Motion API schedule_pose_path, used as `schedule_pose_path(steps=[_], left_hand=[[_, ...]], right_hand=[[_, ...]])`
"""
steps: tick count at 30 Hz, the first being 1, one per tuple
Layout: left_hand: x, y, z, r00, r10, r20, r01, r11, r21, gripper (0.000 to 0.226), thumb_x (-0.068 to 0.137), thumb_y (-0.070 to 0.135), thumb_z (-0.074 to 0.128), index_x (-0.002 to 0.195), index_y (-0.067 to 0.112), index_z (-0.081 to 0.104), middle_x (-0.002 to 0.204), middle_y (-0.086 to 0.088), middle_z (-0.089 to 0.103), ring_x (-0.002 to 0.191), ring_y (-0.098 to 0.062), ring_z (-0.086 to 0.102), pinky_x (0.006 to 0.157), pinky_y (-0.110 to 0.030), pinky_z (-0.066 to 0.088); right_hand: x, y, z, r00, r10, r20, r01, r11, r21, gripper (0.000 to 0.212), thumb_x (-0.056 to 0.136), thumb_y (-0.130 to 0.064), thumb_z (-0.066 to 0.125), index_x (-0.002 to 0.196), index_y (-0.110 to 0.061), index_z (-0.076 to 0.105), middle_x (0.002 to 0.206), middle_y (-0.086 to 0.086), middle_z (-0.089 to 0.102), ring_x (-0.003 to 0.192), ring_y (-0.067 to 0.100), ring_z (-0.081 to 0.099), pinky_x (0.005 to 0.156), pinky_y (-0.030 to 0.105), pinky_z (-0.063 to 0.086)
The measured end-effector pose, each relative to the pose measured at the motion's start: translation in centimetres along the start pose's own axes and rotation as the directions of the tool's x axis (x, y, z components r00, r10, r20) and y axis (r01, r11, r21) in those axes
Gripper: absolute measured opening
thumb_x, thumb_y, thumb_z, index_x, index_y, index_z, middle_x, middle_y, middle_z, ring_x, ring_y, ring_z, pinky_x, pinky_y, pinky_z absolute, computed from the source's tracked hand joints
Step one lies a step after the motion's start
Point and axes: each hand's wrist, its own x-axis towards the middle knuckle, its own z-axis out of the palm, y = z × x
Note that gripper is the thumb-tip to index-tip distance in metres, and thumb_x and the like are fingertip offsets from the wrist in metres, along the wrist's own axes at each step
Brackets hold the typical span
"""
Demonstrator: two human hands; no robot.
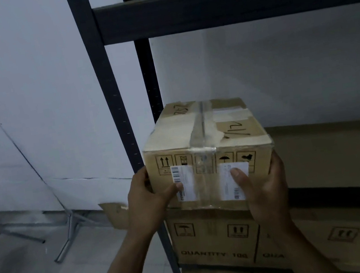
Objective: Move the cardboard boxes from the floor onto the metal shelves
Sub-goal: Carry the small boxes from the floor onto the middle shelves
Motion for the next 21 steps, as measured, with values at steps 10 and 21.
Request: schedule_pose_path(steps=[10,21], left_hand=[[6.8,-3.7,-2.2,0.997,0.062,-0.039,-0.06,0.997,0.057,0.123,0.052,0.034,0.097,0.149,0.035,0.021,0.147,0.007,0.032,0.125,-0.011,0.041,0.094,-0.022,0.043],[10.6,-5.1,-2.4,0.955,0.029,0.294,0.047,0.967,-0.25,0.073,0.06,0.021,0.088,0.124,0.01,0.055,0.112,0.0,0.075,0.103,-0.018,0.072,0.074,-0.028,0.061]], right_hand=[[1.7,2.5,4.0,0.998,0.046,0.04,-0.047,0.999,0.027,0.053,0.081,-0.058,0.071,0.129,-0.052,0.048,0.123,-0.02,0.064,0.108,-0.002,0.065,0.073,0.016,0.057],[3.8,4.0,3.7,0.954,0.213,0.209,-0.207,0.977,-0.051,0.044,0.075,-0.069,0.061,0.115,-0.072,0.042,0.117,-0.03,0.065,0.105,-0.003,0.066,0.081,0.028,0.056]])
